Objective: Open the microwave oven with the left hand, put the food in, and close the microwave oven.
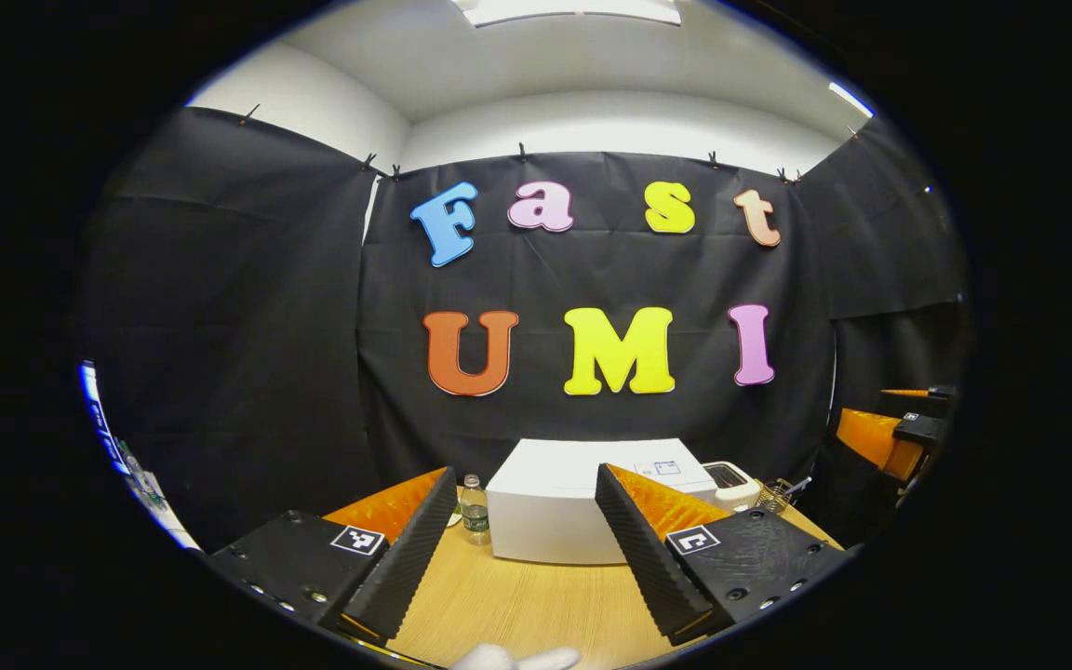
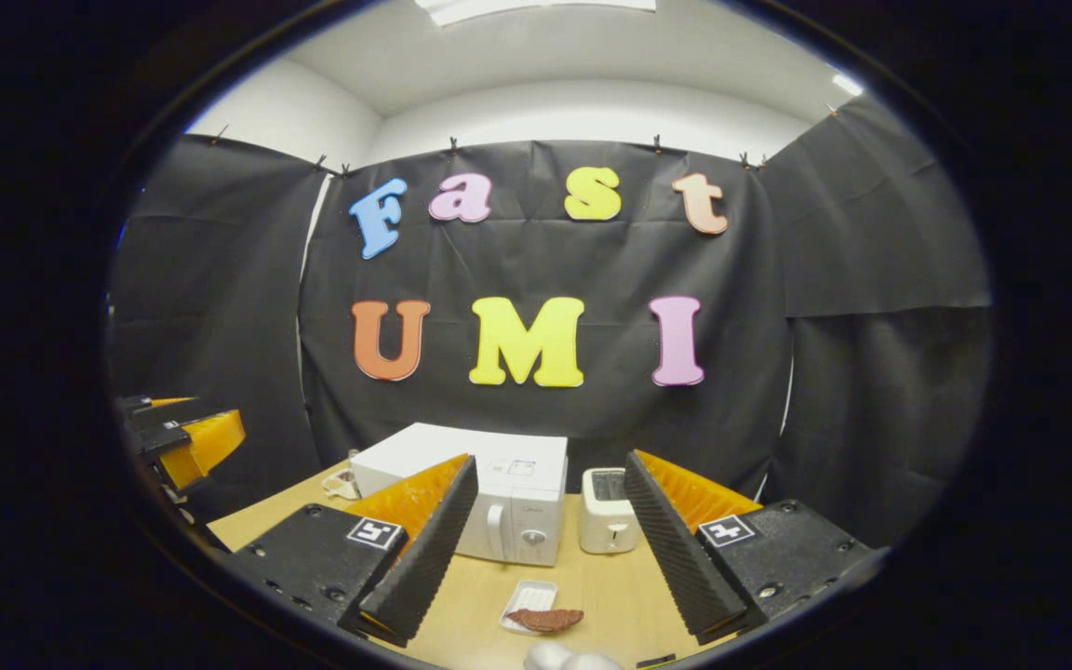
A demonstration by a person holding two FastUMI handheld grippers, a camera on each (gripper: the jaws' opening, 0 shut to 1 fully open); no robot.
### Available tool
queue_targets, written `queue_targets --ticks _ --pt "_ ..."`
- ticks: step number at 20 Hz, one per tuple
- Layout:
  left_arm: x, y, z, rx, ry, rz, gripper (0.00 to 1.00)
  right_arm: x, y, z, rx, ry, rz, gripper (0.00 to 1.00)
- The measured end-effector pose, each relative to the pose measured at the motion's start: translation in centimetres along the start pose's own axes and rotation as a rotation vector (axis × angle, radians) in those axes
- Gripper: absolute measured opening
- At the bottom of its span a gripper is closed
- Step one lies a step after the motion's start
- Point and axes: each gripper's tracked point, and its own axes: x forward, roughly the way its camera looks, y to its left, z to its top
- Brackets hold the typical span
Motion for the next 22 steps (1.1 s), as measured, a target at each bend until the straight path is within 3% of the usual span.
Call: queue_targets --ticks 5,6,7,8,9,10,11,13,14,15,16,17,18,22 --pt "1.7 -1.5 -2.5 0.013 0.033 -0.037 0.94 0.6 -1.9 -0.5 0.001 0.013 -0.033 1.00" --pt "2.3 -2.1 -3.2 0.016 0.034 -0.051 0.80 0.7 -2.3 -0.5 0.000 0.016 -0.040 0.90" --pt "2.9 -3.0 -4.0 0.017 0.036 -0.078 0.93 0.8 -2.8 -0.4 0.001 0.019 -0.049 0.90" --pt "3.7 -3.9 -5.0 0.015 0.035 -0.098 0.69 1.0 -3.3 -0.4 0.000 0.022 -0.056 0.90" --pt "4.4 -4.6 -6.0 0.013 0.043 -0.104 0.64 1.2 -3.7 -0.4 -0.006 0.028 -0.061 1.00" --pt "5.5 -5.5 -7.2 0.003 0.047 -0.113 0.48 1.4 -4.1 -0.4 -0.013 0.033 -0.069 1.00" --pt "6.3 -6.7 -8.8 -0.015 0.064 -0.118 0.65 1.6 -4.7 -0.2 -0.021 0.033 -0.078 1.00" --pt "8.4 -9.3 -11.2 -0.037 0.085 -0.147 0.59 2.0 -5.8 0.1 -0.043 0.035 -0.100 1.00" --pt "9.4 -10.9 -12.8 -0.040 0.105 -0.169 0.77 2.3 -6.4 0.1 -0.055 0.037 -0.110 1.00" --pt "10.4 -12.6 -14.0 -0.033 0.113 -0.193 0.77 2.6 -7.0 0.1 -0.069 0.042 -0.122 0.90" --pt "11.5 -13.9 -15.5 -0.023 0.123 -0.206 0.61 2.9 -7.6 0.0 -0.080 0.047 -0.130 1.00" --pt "12.5 -15.4 -17.1 -0.008 0.140 -0.222 0.76 3.4 -8.1 -0.3 -0.088 0.057 -0.137 0.90" --pt "13.7 -16.8 -18.6 0.009 0.149 -0.233 0.77 3.8 -8.6 -0.6 -0.094 0.069 -0.145 1.00" --pt "18.5 -21.0 -23.8 0.018 0.196 -0.264 0.77 6.0 -9.9 -2.6 -0.094 0.117 -0.161 1.00"
